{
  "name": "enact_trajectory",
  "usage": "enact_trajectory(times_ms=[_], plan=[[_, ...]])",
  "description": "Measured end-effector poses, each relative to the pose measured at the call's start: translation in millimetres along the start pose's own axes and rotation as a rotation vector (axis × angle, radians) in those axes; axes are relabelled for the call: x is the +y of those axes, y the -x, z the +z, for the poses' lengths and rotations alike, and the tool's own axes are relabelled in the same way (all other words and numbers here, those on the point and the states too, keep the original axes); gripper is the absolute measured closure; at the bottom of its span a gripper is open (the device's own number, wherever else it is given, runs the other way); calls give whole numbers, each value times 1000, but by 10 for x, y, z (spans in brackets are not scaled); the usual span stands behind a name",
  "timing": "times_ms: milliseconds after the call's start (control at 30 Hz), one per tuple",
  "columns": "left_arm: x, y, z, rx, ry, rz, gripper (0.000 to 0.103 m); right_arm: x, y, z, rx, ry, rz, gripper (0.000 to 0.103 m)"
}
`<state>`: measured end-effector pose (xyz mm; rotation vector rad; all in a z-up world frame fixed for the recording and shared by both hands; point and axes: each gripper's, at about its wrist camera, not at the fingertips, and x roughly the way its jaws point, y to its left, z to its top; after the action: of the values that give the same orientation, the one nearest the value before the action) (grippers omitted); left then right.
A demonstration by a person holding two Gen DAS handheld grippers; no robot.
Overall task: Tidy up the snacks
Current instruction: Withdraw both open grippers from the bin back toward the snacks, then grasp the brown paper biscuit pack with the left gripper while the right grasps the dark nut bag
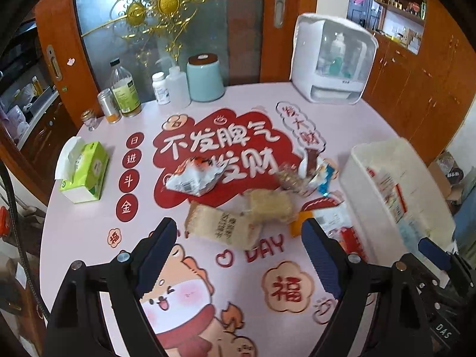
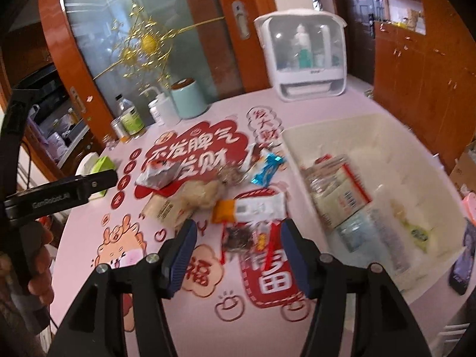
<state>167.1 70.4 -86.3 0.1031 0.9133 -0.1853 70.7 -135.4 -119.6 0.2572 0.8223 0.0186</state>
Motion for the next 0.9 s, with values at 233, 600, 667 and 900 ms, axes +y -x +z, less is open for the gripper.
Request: enact_trajectory(times_ms=[233,600,667,900], plan=[[333,-370,-177,93,15,-24,18,213,-346,-175,70,-1,25,38],[684,-909,-248,231,168,-76,18,298,-946,-319,132,18,-47,38],[700,-1015,-237,251,212,-93,18,278,-1061,-317,144,25,-76,38],[667,-1406,-178,309,357,-42,18,202,-1400,-275,180,44,-106,38]])
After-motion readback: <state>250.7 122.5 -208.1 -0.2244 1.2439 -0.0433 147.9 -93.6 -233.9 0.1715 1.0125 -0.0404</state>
